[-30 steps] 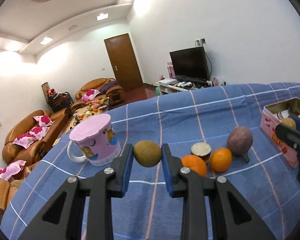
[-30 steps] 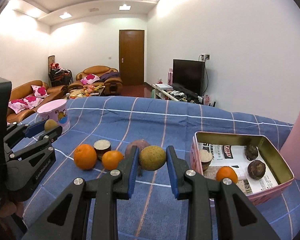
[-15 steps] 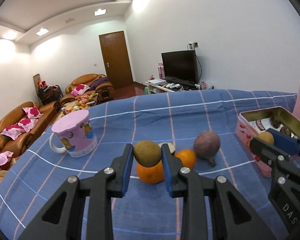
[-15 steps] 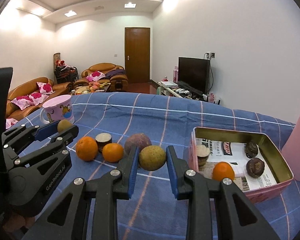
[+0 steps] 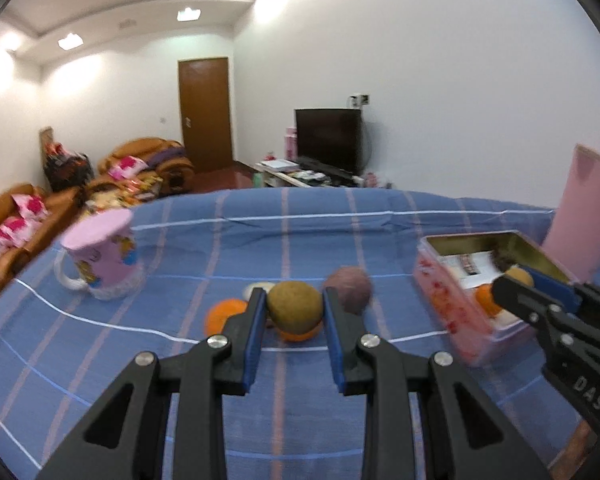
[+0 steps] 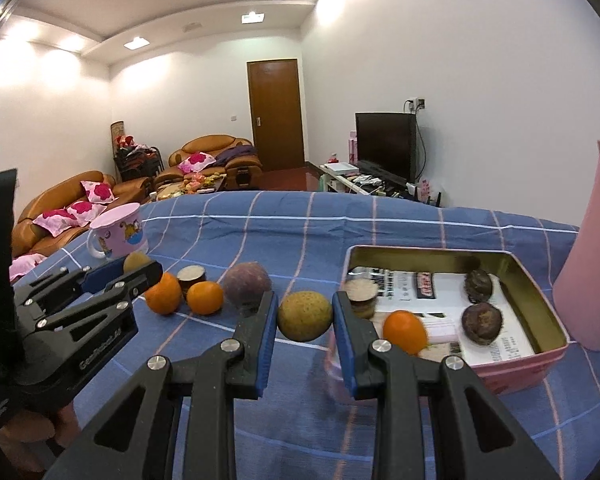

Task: Organize fruits
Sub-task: 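Carry the yellow-green fruits over the tin box with both tools, then open the left tool to drop its fruit in the box while the right tool releases its fruit, then move both open tools from the tin box back to the loose fruits, then grasp the large orange with the left tool while the right tool grasps the purple round fruit, then lift and carry the orange and purple fruit over the tin box with both tools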

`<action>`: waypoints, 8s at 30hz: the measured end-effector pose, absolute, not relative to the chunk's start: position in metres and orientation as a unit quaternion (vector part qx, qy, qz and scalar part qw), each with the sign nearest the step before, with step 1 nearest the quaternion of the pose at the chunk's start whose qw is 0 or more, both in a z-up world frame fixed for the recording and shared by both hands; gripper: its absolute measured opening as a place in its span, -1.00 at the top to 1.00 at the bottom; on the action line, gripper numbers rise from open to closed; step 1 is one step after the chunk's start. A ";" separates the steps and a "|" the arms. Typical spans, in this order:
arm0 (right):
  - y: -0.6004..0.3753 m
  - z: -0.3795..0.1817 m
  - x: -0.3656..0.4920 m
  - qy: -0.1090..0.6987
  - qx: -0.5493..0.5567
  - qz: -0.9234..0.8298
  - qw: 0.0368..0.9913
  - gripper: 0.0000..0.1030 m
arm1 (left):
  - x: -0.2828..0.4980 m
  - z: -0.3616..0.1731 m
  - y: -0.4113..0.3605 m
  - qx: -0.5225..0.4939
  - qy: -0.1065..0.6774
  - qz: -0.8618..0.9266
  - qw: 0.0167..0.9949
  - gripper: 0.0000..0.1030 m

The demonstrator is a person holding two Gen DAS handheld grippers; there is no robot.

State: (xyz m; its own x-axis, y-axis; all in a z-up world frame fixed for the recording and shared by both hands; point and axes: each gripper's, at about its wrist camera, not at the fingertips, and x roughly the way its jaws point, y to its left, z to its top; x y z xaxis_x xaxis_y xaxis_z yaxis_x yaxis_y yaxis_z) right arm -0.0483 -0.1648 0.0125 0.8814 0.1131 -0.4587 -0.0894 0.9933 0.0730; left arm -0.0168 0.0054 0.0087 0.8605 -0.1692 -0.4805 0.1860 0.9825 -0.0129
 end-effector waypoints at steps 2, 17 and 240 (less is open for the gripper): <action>-0.171 0.014 -0.049 0.234 0.028 0.049 0.971 0.43 | -0.018 0.009 0.002 -0.001 0.251 -0.110 0.962 0.41; -0.239 0.032 -0.068 0.190 0.068 0.044 0.979 0.43 | -0.028 0.019 -0.042 -0.022 0.227 -0.171 0.958 0.41; -0.160 0.012 -0.067 0.193 -0.016 0.001 0.981 0.00 | -0.021 0.004 -0.013 0.030 0.227 -0.027 0.973 0.06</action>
State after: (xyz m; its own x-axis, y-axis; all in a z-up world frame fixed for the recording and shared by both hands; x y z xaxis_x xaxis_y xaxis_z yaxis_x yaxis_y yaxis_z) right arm -0.0669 -0.1602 0.0116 0.9256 -0.0045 -0.3784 -0.0080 0.9995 -0.0315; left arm -0.0214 -0.0126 0.0040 0.8954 -0.0392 -0.4436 0.0663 0.9967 0.0458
